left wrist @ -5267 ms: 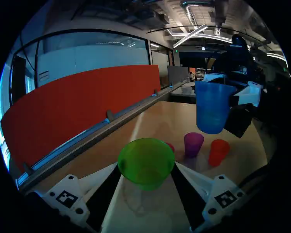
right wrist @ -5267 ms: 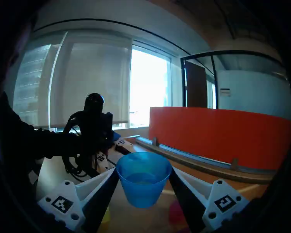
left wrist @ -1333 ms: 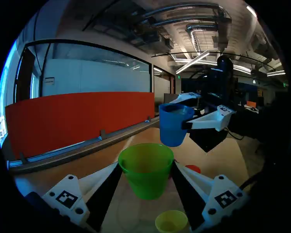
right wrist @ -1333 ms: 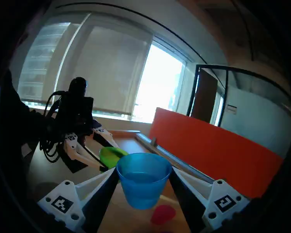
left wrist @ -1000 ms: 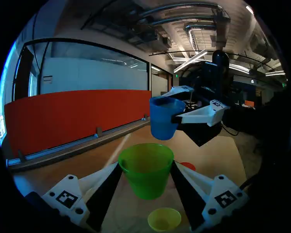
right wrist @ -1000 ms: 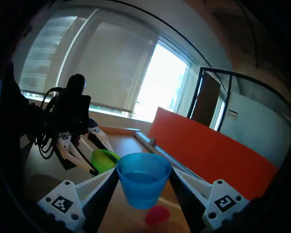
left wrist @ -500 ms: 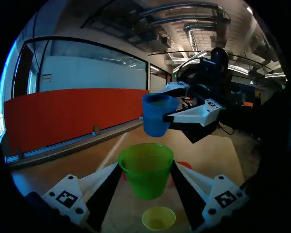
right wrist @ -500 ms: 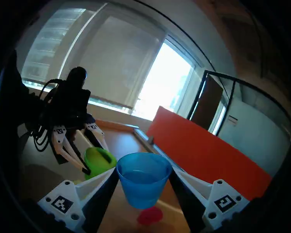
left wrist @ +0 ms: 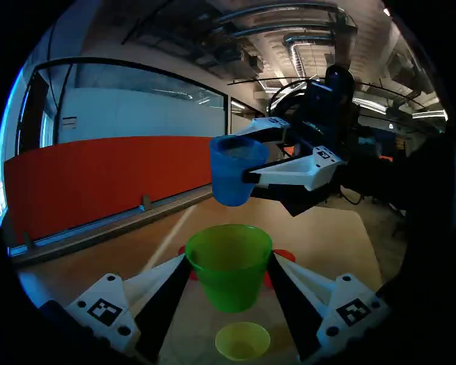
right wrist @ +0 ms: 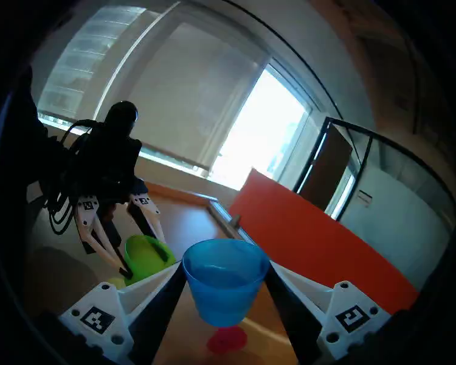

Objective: Pour water

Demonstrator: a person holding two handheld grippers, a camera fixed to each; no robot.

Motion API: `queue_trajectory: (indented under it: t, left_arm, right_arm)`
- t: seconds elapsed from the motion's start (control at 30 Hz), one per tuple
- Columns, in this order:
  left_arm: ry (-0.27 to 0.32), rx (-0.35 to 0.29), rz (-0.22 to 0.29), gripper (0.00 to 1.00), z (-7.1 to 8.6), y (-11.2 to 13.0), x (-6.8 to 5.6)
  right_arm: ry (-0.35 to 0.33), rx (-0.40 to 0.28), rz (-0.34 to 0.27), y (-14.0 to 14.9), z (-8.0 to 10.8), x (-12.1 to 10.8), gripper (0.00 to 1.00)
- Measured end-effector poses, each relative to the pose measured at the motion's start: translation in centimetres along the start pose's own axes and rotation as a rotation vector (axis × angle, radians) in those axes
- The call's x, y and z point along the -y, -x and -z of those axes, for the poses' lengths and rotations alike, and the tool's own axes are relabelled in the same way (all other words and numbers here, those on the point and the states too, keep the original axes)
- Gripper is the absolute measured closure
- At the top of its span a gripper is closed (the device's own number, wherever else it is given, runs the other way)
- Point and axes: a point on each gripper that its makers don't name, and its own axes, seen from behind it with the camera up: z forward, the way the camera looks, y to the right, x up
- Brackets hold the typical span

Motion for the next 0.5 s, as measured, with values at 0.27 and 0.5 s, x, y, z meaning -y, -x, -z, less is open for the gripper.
queue_trajectory:
  t: [0.27,0.5]
  left_arm:
    - [0.008,0.005,-0.014,0.14,-0.2,0.54,-0.47]
    - [0.008,0.0,-0.017,0.14,-0.34,0.67,-0.57]
  right_arm:
    - [-0.004,-0.003,0.065,-0.48,-0.17,-0.09,0.09]
    - [-0.009,-0.001,0.111,-0.74,-0.43,-0.25,0.09]
